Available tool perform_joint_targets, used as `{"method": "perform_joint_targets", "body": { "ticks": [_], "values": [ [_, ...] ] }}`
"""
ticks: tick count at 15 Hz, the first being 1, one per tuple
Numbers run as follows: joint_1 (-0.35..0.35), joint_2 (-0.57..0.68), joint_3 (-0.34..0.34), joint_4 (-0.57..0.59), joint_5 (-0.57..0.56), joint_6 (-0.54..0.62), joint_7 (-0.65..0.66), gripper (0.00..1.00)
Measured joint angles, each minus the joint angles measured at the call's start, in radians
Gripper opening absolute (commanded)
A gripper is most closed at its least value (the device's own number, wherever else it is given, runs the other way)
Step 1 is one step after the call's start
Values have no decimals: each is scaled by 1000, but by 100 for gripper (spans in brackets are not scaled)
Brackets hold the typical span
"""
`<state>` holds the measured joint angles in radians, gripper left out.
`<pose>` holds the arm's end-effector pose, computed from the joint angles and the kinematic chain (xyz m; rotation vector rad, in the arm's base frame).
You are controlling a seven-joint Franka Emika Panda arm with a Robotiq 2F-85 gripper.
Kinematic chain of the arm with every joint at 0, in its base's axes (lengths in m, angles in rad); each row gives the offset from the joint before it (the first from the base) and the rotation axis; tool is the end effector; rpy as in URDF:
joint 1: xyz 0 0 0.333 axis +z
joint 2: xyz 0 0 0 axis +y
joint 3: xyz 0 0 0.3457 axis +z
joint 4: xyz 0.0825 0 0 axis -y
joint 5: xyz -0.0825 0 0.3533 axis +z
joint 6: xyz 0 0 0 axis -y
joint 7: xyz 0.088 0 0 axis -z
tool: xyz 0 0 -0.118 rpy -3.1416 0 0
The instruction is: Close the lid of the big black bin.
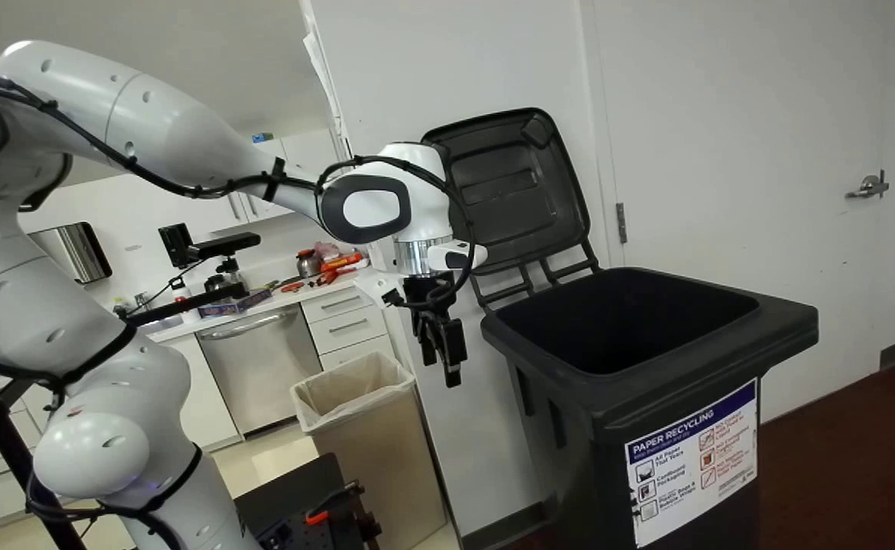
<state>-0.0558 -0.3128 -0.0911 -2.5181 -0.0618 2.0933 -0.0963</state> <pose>0.3753 -0.0599 0.4167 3.1262 -0.0168 -0.1795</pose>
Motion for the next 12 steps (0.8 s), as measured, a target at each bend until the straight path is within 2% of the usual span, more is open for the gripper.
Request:
{"method": "perform_joint_targets", "body": {
  "ticks": [8,12],
  "values": [
    [4,-1,9,0,1,8,0,100],
    [58,-43,92,0,-2,97,2,100]
  ]
}}
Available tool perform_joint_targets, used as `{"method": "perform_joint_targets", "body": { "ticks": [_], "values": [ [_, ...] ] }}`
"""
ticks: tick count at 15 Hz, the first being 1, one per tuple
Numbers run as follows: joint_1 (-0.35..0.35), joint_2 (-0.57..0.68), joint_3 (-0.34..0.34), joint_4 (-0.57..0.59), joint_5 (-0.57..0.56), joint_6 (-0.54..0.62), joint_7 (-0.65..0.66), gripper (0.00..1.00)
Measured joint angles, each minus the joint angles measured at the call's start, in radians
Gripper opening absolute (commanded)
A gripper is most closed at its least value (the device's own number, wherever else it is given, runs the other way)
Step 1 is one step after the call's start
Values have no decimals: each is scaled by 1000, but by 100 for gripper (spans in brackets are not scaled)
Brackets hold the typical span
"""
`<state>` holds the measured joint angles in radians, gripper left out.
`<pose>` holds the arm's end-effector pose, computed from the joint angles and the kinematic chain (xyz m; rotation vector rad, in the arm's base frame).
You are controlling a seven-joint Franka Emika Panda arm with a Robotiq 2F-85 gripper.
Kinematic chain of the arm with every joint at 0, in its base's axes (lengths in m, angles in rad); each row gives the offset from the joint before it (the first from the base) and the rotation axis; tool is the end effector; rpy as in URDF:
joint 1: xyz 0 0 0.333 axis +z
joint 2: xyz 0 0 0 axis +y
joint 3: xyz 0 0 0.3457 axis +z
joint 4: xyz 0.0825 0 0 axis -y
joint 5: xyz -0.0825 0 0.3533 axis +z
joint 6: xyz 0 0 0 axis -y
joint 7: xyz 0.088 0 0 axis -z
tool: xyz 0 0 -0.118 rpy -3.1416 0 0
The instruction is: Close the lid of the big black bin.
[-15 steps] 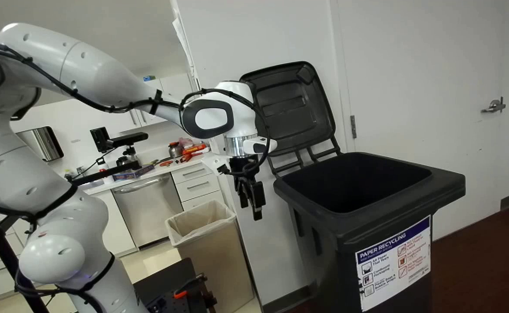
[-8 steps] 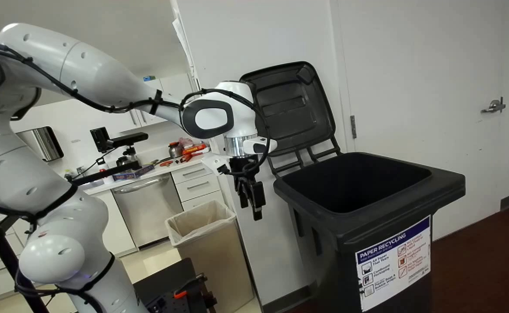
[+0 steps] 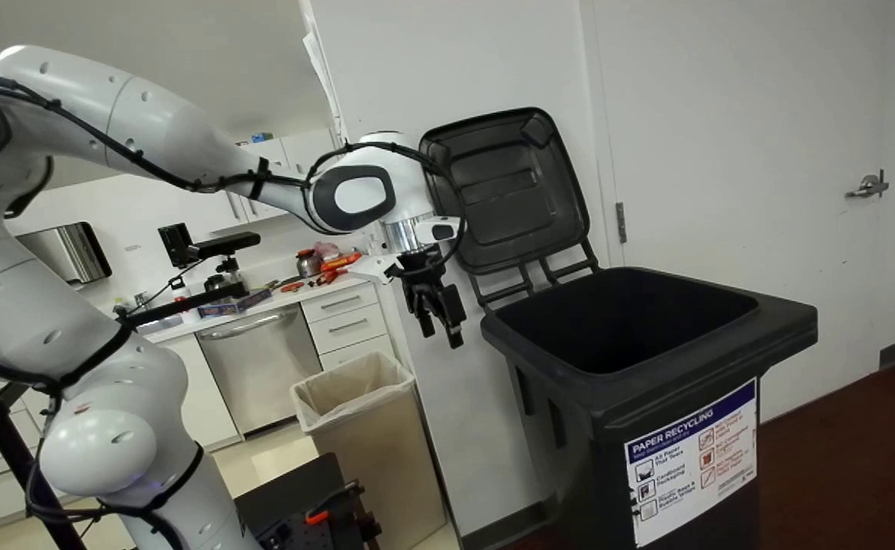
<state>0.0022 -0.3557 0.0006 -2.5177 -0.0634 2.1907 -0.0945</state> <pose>0.3877 -0.0018 0.4420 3.0809 0.2057 0.0405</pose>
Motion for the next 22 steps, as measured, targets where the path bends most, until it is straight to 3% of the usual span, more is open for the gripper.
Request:
{"method": "perform_joint_targets", "body": {
  "ticks": [5,9,17,22],
  "values": [
    [108,-102,132,49,0,62,6,100],
    [156,-109,211,144,-34,184,7,100],
    [164,-106,205,143,-36,186,9,100],
    [196,-56,225,179,-26,392,9,100]
  ]
}}
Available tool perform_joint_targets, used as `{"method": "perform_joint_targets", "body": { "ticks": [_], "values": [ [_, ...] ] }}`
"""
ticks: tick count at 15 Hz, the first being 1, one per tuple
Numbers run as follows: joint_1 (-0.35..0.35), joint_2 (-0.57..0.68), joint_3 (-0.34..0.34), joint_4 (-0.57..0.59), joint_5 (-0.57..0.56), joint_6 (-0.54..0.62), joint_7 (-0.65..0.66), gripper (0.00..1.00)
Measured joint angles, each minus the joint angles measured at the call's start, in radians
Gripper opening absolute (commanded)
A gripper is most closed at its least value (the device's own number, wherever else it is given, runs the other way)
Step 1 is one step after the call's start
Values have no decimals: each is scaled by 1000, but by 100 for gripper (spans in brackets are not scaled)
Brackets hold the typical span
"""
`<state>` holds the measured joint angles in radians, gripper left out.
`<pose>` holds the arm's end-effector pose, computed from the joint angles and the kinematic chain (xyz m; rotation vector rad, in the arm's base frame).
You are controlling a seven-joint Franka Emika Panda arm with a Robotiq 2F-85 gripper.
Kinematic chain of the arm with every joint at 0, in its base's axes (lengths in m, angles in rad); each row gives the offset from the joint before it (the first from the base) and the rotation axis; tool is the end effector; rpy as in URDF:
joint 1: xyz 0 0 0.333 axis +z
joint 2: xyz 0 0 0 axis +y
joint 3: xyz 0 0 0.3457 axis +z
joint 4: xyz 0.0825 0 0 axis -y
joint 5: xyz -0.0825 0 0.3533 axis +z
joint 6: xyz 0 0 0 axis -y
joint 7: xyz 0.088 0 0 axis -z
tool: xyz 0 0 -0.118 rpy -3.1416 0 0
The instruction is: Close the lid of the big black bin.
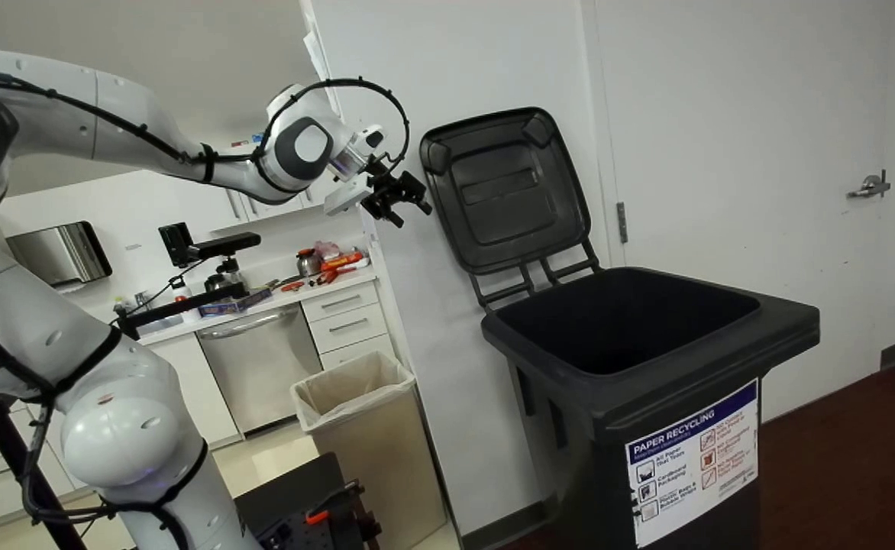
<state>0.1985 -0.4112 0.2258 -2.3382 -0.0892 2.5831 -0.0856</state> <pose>0.3960 0.1967 0.5919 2.8010 0.8383 1.0020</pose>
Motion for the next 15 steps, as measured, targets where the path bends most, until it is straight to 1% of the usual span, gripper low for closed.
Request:
{"method": "perform_joint_targets", "body": {
  "ticks": [3,7,13,15],
  "values": [
    [21,79,36,84,0,70,2,100],
    [23,199,88,224,-36,113,38,100],
    [20,347,116,389,-194,178,139,100],
    [21,388,123,429,-222,185,155,100]
  ]
}}
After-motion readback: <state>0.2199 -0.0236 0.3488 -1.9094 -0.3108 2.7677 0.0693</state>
